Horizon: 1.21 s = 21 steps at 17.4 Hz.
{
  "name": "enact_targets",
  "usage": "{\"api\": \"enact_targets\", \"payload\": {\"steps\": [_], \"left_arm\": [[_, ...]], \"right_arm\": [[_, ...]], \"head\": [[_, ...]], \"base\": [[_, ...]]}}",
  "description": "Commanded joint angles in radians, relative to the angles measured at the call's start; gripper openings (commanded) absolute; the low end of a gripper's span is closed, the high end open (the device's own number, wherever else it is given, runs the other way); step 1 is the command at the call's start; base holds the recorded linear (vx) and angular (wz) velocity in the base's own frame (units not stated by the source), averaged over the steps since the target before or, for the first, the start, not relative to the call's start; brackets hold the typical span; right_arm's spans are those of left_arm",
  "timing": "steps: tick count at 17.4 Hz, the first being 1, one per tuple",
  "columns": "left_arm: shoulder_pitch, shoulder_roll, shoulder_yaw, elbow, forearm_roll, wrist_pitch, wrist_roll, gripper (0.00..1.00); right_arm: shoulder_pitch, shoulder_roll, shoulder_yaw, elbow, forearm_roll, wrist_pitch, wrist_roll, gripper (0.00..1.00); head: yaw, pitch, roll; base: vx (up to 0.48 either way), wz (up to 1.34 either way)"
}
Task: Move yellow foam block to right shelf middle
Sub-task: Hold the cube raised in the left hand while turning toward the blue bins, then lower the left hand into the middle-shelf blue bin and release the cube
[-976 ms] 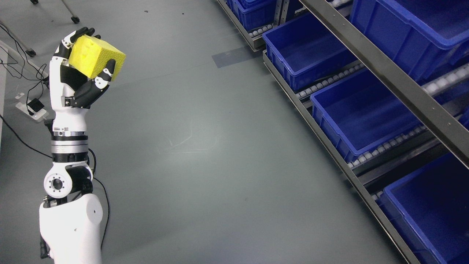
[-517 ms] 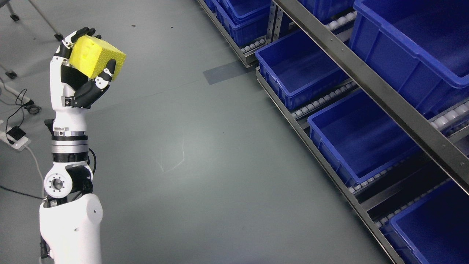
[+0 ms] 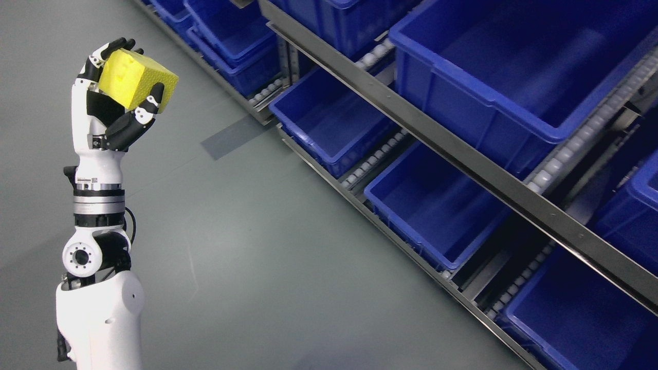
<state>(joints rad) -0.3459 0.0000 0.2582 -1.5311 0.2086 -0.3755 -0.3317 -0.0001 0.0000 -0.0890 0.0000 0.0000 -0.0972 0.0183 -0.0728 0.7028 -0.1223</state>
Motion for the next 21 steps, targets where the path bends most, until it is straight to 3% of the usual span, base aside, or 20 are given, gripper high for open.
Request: {"api": "enact_targets", "payload": {"steps": [1, 11, 16, 19, 20, 21], "left_arm": [[-0.004, 0.017, -0.004, 0.000, 0.000, 0.000, -0.001, 0.33], [-0.027, 0.017, -0.063, -0.010, 0.002, -0.011, -0.001, 0.33], [-0.206, 0.017, -0.138, -0.029, 0.000, 0.009, -0.001, 0.33], [-0.268, 0.017, -0.252, -0.030, 0.000, 0.085, 0.020, 0.33], [-0.287, 0.017, -0.270, -0.030, 0.000, 0.146, 0.039, 0.33], [-0.327, 0.017, -0.280, -0.030, 0.000, 0.281, 0.086, 0.33]], "right_arm": [[-0.003, -0.017, 0.000, -0.017, 0.000, 0.001, 0.000, 1.00], [-0.003, -0.017, 0.000, -0.017, 0.000, 0.001, 0.000, 1.00], [-0.003, -0.017, 0.000, -0.017, 0.000, 0.001, 0.000, 1.00], [-0.001, -0.017, 0.000, -0.017, 0.000, 0.001, 0.000, 1.00], [-0.003, -0.017, 0.000, -0.017, 0.000, -0.001, 0.000, 1.00], [-0.003, -0.017, 0.000, -0.017, 0.000, 0.001, 0.000, 1.00]], "head": [[0.0000, 0.000, 0.000], [0.0000, 0.000, 0.000], [0.0000, 0.000, 0.000], [0.0000, 0.000, 0.000], [0.0000, 0.000, 0.000], [0.0000, 0.000, 0.000]], "base": [[0.229, -0.76], [0.150, -0.68], [0.084, -0.41], [0.045, -0.19], [0.033, -0.14], [0.013, -0.07]]}}
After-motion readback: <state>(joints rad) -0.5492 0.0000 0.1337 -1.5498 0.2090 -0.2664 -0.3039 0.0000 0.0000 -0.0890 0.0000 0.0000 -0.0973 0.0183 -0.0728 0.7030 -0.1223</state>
